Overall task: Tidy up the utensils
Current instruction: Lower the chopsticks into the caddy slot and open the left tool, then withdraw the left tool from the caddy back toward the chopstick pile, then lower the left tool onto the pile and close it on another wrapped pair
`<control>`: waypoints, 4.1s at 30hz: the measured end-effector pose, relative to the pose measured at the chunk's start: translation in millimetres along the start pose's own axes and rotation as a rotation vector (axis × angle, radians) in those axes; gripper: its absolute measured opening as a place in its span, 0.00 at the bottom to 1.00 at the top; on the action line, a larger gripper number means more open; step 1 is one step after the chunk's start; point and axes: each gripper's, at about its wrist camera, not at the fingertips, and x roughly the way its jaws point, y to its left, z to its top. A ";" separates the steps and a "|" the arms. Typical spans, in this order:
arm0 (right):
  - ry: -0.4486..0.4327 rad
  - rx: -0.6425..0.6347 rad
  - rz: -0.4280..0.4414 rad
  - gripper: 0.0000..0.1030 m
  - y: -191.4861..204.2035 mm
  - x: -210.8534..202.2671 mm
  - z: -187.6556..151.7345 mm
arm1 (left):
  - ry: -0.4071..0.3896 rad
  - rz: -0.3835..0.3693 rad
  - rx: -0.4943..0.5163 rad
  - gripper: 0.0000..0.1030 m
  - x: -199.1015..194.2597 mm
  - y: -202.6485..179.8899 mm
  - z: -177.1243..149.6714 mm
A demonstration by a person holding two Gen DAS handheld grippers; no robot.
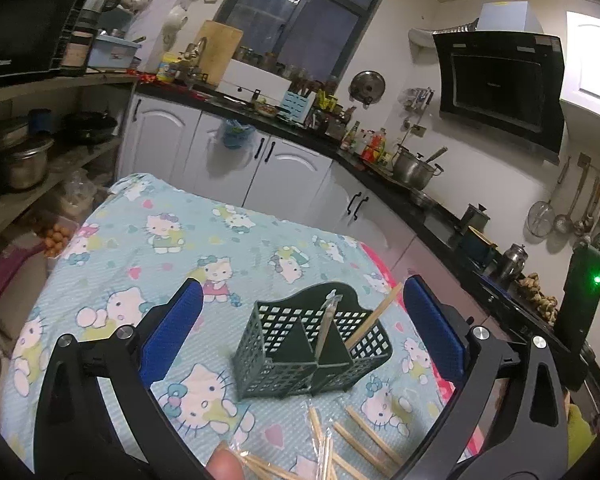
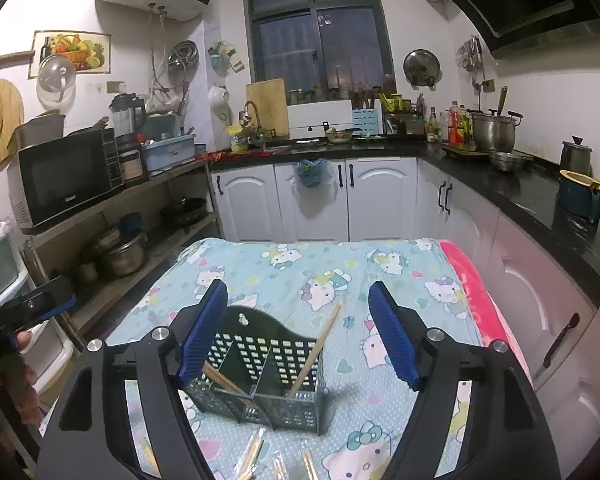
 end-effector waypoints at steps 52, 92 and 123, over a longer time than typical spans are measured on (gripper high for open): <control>0.284 -0.128 0.141 0.70 63.4 -31.5 -131.8 | 0.203 0.112 -0.027 0.90 -35.2 39.6 -106.2; 0.530 0.020 0.134 0.52 42.0 64.8 -173.0 | 0.493 0.033 -0.267 0.61 35.1 86.3 -170.0; 0.509 0.128 0.210 0.06 30.3 56.7 -152.2 | 0.414 0.045 -0.287 0.09 20.3 100.0 -146.5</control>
